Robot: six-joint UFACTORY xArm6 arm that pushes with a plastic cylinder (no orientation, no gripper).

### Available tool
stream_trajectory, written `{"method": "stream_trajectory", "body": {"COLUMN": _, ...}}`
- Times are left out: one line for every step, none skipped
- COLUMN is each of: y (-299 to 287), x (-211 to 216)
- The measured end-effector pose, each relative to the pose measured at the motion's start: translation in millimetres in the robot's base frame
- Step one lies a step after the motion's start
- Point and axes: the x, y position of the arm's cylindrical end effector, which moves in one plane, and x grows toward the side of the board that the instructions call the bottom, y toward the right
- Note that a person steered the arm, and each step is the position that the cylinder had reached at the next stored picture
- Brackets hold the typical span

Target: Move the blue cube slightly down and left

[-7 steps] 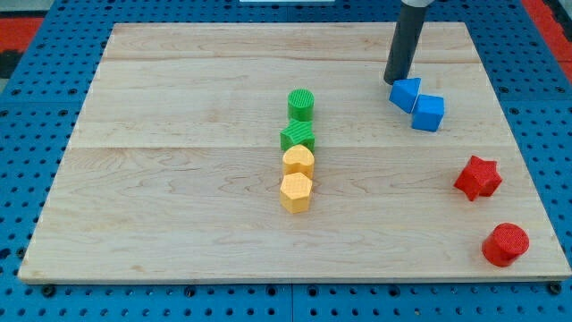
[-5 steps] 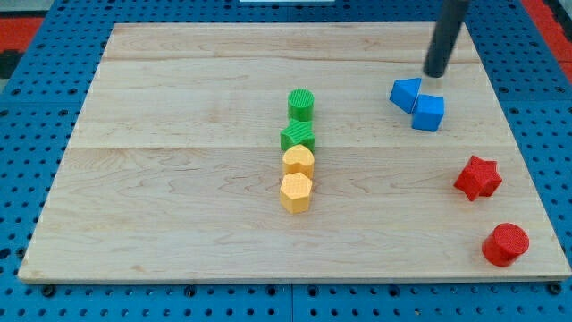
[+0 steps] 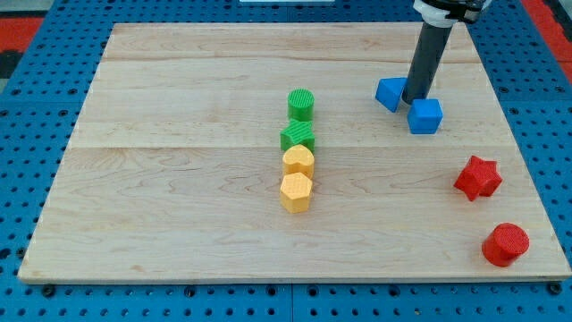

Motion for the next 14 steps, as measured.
{"method": "stream_trajectory", "body": {"y": 19, "x": 4}}
{"method": "stream_trajectory", "body": {"y": 19, "x": 18}}
{"method": "stream_trajectory", "body": {"y": 27, "x": 20}}
{"method": "stream_trajectory", "body": {"y": 45, "x": 26}}
{"method": "stream_trajectory", "body": {"y": 45, "x": 48}}
{"method": "stream_trajectory", "body": {"y": 30, "x": 63}}
{"method": "stream_trajectory", "body": {"y": 14, "x": 64}}
{"method": "stream_trajectory", "body": {"y": 13, "x": 64}}
{"method": "stream_trajectory", "body": {"y": 31, "x": 78}}
{"method": "stream_trajectory", "body": {"y": 33, "x": 80}}
{"method": "stream_trajectory", "body": {"y": 44, "x": 70}}
{"method": "stream_trajectory", "body": {"y": 42, "x": 66}}
{"method": "stream_trajectory", "body": {"y": 36, "x": 66}}
{"method": "stream_trajectory", "body": {"y": 36, "x": 64}}
